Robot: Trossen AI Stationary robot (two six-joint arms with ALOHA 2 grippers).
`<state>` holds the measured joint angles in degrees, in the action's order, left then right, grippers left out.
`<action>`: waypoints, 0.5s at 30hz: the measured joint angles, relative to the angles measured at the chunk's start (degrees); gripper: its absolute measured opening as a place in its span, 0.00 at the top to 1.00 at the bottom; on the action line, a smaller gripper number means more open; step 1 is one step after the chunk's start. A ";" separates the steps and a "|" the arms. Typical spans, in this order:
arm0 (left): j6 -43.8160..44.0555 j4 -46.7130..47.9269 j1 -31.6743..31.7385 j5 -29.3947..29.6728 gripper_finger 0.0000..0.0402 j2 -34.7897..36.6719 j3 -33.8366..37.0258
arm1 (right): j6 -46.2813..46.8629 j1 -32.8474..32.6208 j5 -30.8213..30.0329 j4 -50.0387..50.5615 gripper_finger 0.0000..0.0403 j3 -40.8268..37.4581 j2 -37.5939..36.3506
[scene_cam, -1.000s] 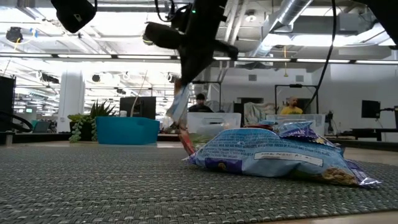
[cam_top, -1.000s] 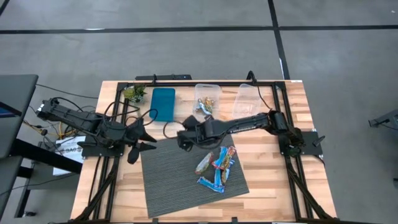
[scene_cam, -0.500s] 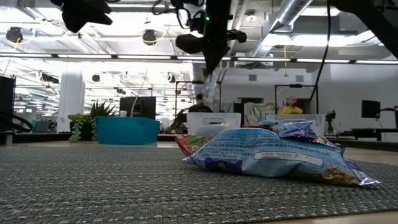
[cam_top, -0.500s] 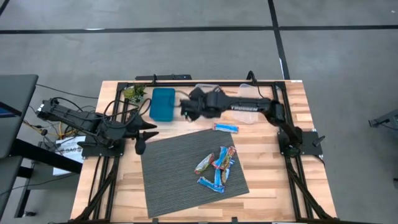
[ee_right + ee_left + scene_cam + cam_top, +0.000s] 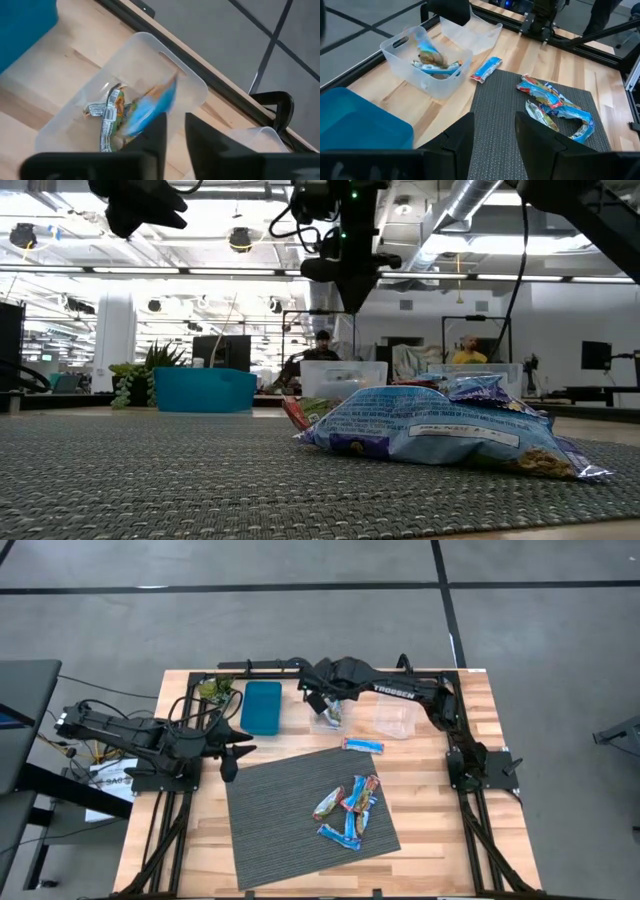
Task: Pick and place Granola Bars by type
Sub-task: Put the yellow granola bar into the left transparent bin, then put the red granola bar into the right transparent bin
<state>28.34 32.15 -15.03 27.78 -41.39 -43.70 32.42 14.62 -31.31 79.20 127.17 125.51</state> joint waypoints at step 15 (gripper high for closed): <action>-0.66 -4.27 0.00 -3.58 0.66 -0.82 -0.11 | -6.95 -11.93 1.60 -0.56 0.48 -5.61 -7.06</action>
<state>27.67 27.88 -15.03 24.20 -42.20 -43.81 25.47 2.69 -29.71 78.63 121.56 118.45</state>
